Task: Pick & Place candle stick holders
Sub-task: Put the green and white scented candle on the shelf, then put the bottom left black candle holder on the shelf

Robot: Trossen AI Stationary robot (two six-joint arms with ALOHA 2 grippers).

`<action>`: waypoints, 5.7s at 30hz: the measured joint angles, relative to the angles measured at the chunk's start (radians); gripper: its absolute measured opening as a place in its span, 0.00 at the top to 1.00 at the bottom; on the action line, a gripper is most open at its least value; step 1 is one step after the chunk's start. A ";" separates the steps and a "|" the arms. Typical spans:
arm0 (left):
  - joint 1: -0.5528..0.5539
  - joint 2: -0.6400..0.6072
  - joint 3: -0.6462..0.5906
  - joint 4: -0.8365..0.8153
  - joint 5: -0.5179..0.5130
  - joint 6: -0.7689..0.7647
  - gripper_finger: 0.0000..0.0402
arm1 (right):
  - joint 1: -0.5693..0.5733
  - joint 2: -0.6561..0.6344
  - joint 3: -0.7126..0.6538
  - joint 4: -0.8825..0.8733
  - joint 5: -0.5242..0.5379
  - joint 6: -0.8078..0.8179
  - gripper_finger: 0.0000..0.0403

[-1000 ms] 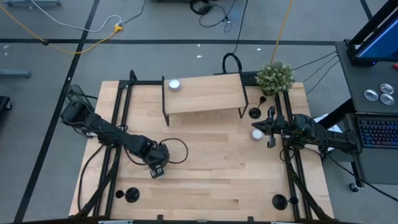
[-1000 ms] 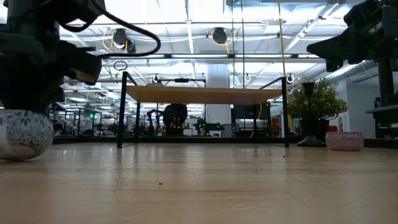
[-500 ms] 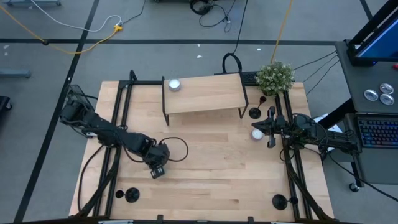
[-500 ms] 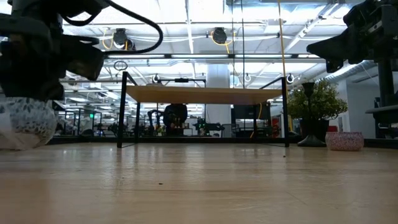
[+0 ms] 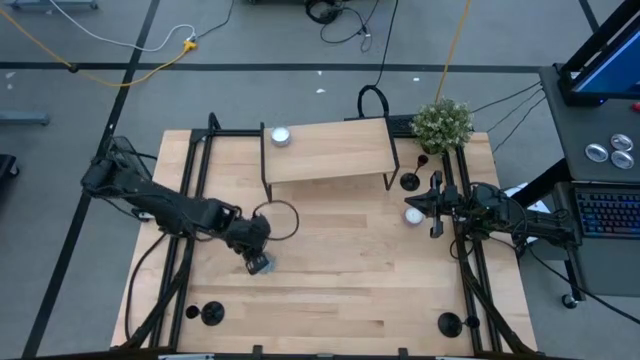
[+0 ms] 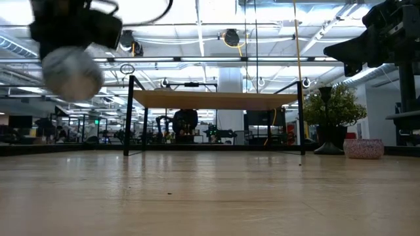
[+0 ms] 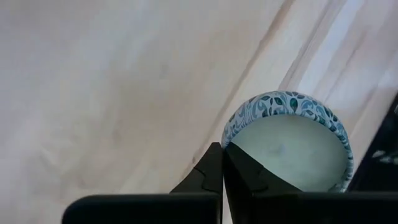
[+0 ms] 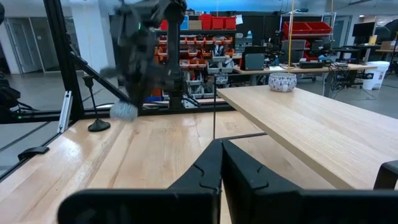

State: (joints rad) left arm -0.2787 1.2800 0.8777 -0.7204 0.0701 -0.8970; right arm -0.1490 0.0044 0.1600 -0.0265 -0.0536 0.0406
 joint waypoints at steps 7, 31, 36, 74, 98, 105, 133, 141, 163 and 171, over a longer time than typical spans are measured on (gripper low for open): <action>0.141 0.033 0.305 -0.263 -0.133 0.191 1.00 | 0.000 0.000 0.000 0.000 0.000 0.000 1.00; 0.621 0.544 0.944 -0.747 -0.361 0.804 1.00 | 0.000 0.000 0.000 -0.001 0.000 0.000 1.00; 0.646 0.564 0.946 -0.753 -0.386 0.845 1.00 | 0.000 0.000 0.000 -0.001 0.000 0.000 1.00; 0.636 0.515 0.946 -0.736 -0.474 0.860 0.76 | 0.000 0.000 0.000 -0.001 0.000 0.000 1.00; 0.250 0.147 0.945 -0.850 -0.010 0.044 0.71 | 0.000 0.000 0.000 0.000 0.000 0.000 1.00; 0.104 0.155 0.944 -0.851 -0.019 -0.129 0.71 | 0.000 0.000 0.000 -0.001 0.000 0.000 1.00; -0.509 0.160 0.668 -0.850 0.195 -0.787 0.71 | 0.000 0.000 0.000 -0.001 0.000 0.000 1.00; -0.660 0.160 0.668 -0.846 0.179 -0.896 0.71 | 0.000 0.000 0.000 -0.001 0.000 0.000 1.00; -0.706 0.238 0.668 -0.819 0.083 -0.838 0.50 | 0.000 0.000 0.000 0.000 0.000 0.000 1.00; -0.726 0.276 0.668 -0.823 0.134 -0.803 0.50 | 0.000 0.000 0.000 0.000 0.000 0.000 1.00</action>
State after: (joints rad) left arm -1.0044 1.5556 1.5455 -1.5436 0.2038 -1.7002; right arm -0.1490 0.0042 0.1600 -0.0269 -0.0536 0.0403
